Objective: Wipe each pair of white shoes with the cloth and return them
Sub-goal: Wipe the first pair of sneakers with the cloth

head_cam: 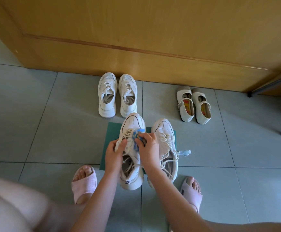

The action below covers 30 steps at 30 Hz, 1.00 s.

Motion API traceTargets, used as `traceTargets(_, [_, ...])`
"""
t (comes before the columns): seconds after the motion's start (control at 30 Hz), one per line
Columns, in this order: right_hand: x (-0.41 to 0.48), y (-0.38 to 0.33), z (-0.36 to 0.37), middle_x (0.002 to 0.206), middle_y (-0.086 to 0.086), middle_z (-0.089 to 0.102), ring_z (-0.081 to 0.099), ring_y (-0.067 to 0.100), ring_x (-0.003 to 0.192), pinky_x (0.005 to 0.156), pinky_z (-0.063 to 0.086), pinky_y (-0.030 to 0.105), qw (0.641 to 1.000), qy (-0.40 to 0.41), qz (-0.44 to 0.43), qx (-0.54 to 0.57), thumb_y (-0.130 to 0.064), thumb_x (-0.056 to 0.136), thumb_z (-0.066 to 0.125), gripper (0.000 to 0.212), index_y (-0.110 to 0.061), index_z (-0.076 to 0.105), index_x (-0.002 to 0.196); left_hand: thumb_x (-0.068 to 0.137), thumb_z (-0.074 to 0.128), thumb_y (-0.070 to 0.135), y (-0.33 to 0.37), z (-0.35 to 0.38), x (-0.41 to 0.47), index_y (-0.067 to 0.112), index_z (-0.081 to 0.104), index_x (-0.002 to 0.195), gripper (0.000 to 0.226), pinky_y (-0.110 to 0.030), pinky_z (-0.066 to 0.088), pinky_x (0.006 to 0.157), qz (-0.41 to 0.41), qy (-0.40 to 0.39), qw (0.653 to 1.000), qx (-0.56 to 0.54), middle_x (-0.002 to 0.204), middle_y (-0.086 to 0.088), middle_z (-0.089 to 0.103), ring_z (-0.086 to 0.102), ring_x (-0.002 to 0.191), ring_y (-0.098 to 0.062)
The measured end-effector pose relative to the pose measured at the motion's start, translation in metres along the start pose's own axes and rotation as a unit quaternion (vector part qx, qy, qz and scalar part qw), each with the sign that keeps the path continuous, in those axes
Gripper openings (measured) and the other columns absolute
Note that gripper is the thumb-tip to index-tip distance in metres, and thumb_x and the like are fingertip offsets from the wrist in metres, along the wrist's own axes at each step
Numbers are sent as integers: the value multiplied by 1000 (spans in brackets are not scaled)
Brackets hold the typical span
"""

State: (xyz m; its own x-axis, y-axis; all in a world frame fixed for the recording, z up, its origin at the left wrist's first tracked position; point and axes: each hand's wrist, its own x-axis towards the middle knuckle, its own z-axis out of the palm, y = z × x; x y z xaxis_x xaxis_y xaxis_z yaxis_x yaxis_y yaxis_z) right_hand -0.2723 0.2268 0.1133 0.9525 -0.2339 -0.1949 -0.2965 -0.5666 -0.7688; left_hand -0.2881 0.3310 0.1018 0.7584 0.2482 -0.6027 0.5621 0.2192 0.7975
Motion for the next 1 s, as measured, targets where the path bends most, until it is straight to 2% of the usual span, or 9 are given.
traceTargets(0.07, [-10,2,1,99,-1,48,52,16,95,80,38,6,1000,-3,-2,-9,-9,89,60,17,-2,65,104,78,69,43,-2,1,1,20,59,95,30,-53,51,88,-4,-5,1000,0,101,-12,67,66,94,-29])
traceTargets(0.17, [-19,5,-3,99,-2,48,53,15,96,74,33,-3,1000,-9,1,-17,-9,89,60,19,-2,66,106,83,67,39,-2,3,1,19,60,95,24,-53,51,88,-1,-2,1000,0,100,-13,67,66,95,-31])
traceTargets(0.33, [-33,1,-9,99,-2,50,55,15,96,80,38,8,999,-45,1,-13,-10,89,62,21,-4,66,109,88,62,32,0,0,0,14,59,96,20,-51,51,88,4,10,1000,2,100,-15,67,65,95,-33])
traceTargets(0.4, [-41,2,-12,101,0,52,56,14,94,78,39,5,998,-58,8,-5,-11,89,62,21,-4,66,108,89,62,32,1,-2,0,12,59,100,23,-50,51,88,5,8,1000,6,101,-14,67,64,96,-32])
traceTargets(0.53, [-59,2,-24,95,-1,55,56,11,87,69,38,1,995,-90,31,9,-12,88,63,18,-6,67,105,90,59,33,1,-5,1,15,59,99,20,-45,51,87,5,6,1000,10,99,-10,66,63,95,-28])
traceTargets(0.67, [-61,1,-49,74,-10,59,56,-6,55,52,40,6,979,-191,65,10,-18,88,64,15,-12,68,101,90,59,37,1,-8,3,15,59,102,25,-46,50,87,1,-2,1000,18,101,-8,66,63,97,-27])
traceTargets(0.73, [-54,0,-59,77,-5,66,57,-4,60,56,44,9,975,-214,58,2,-21,86,66,16,-14,70,101,89,60,36,1,-9,2,15,59,103,25,-47,51,87,-4,-6,1000,14,104,-11,65,63,97,-28])
traceTargets(0.87, [-24,-11,-53,89,8,69,63,13,69,65,54,21,993,-91,52,62,-17,90,61,15,-17,67,103,89,61,32,1,-7,1,10,57,110,31,-38,52,80,0,-10,1000,2,104,-12,65,63,94,-26])
traceTargets(1.0, [3,-11,-23,109,3,62,59,15,93,82,49,22,999,-25,29,5,-16,91,58,32,-21,61,123,90,61,31,1,-9,3,9,57,112,31,-32,51,72,-4,-6,1000,-6,103,-10,65,64,91,-22])
